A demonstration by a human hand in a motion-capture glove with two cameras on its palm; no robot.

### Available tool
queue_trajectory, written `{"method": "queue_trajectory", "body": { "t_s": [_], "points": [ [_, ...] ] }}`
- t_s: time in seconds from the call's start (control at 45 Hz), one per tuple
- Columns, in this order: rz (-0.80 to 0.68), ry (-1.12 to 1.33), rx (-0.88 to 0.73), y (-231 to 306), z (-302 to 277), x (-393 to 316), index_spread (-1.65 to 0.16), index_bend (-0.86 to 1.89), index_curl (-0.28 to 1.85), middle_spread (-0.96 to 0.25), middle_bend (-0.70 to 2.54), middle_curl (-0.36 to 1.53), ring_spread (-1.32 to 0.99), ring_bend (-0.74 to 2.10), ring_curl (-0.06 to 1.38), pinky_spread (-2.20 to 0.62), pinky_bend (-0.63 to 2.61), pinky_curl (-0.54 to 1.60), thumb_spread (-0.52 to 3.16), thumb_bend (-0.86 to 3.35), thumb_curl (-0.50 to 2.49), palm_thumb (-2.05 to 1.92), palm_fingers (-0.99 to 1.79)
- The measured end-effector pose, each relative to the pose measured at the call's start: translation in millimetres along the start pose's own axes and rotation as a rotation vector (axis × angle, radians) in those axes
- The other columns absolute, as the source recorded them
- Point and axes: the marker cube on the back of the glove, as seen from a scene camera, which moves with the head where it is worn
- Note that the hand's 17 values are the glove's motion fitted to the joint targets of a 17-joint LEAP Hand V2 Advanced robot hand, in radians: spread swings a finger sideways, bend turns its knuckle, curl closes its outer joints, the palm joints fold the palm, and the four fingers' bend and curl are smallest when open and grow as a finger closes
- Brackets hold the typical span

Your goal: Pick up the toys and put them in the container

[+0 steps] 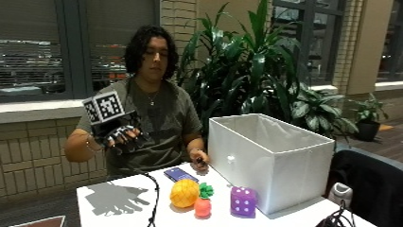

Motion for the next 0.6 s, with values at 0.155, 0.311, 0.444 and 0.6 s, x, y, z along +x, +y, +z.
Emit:
{"method": "queue_trajectory", "body": {
  "t_s": [0.155, 0.311, 0.444, 0.6],
  "points": [
    [0.336, 0.076, 0.048, -84, 63, 52, -0.38, 0.17, 0.16, -0.19, 0.25, 0.21, -0.31, 0.67, 0.21, -0.11, 0.67, 0.27, 1.32, -0.02, 0.12, -0.02, 0.52],
    [0.214, 0.171, 0.004, -137, 128, 102, -0.38, 0.17, 0.18, -0.21, 0.30, 0.25, -0.34, 0.73, 0.23, -0.17, 0.68, 0.28, 1.40, 0.00, 0.15, 0.00, 0.58],
    [0.384, 0.267, -0.082, -163, 184, 123, -0.38, 0.17, 0.20, -0.22, 0.27, 0.26, -0.35, 0.72, 0.25, -0.20, 0.72, 0.31, 1.38, -0.02, 0.17, -0.03, 0.49],
    [0.383, 0.310, -0.072, -174, 212, 136, -0.38, 0.11, 0.19, -0.20, 0.26, 0.28, -0.36, 0.74, 0.26, -0.20, 0.80, 0.33, 1.28, -0.06, 0.17, -0.09, 0.41]
  ]
}}
